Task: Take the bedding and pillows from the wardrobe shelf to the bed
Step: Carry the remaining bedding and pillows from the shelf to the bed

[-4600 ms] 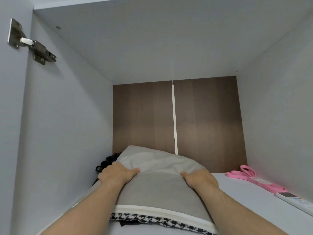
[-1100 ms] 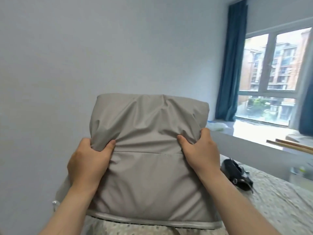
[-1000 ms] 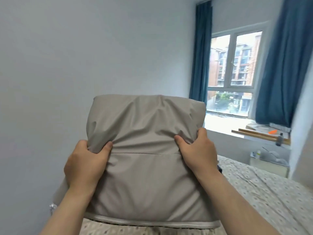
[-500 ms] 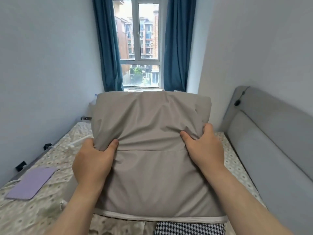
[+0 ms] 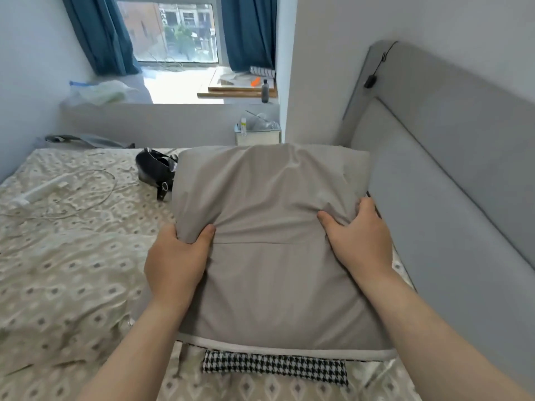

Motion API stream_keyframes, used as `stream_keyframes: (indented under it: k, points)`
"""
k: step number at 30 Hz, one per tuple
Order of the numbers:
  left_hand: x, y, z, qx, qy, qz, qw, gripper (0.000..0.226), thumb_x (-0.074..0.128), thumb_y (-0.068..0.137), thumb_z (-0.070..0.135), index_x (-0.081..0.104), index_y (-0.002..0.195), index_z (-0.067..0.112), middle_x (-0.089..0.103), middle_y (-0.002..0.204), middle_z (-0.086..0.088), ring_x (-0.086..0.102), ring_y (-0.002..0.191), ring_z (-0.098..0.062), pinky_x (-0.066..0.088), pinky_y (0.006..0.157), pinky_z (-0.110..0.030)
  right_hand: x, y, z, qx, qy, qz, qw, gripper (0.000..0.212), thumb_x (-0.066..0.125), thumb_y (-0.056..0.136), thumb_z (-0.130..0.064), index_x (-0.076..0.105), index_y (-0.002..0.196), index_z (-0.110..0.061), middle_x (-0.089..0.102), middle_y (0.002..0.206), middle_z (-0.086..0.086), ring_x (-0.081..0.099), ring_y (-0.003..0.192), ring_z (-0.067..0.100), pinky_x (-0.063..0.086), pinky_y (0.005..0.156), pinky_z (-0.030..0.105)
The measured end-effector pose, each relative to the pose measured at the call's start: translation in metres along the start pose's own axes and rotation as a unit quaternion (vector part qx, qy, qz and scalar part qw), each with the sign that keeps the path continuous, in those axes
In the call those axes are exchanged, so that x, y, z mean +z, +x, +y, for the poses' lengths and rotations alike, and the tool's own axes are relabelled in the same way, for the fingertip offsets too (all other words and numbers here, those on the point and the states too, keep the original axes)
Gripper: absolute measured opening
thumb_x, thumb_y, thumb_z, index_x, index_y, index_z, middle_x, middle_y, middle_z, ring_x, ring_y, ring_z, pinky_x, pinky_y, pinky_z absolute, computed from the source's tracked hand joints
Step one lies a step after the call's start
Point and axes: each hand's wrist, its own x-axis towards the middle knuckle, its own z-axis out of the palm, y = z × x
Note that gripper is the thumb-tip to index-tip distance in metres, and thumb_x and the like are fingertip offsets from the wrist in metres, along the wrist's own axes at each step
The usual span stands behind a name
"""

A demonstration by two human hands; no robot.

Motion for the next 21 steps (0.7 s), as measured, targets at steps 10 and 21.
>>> stream_keyframes:
  k: [10, 21]
  points:
    - [0.164, -0.028, -0.118, -0.074, 0.031, -0.065, 0.995, 0.037, 0.067, 0.078, 0.053, 0.052, 0.079, 0.019, 0.055, 0.072, 0.007, 0.052, 0.069, -0.024, 0.037, 0.059, -0.037, 0.126, 0.017, 0.162, 0.073, -0.059, -0.083, 0.992, 0.055, 0.068, 0.077, -0.058, 0.044, 0.103, -0.016, 0.054, 0.087, -0.002, 0.062, 0.094, 0.034, 0.044, 0.072, 0.036]
    - [0.256, -0.037, -0.237, -0.129, 0.110, -0.100, 0.980, 0.044, 0.065, 0.075, 0.058, 0.049, 0.083, 0.018, 0.056, 0.074, 0.002, 0.056, 0.078, -0.032, 0.041, 0.064, -0.039, 0.253, 0.003, 0.263, 0.120, -0.113, -0.142, 0.976, 0.065, 0.066, 0.074, -0.065, 0.043, 0.104, -0.013, 0.066, 0.105, 0.013, 0.063, 0.098, 0.038, 0.050, 0.079, 0.043]
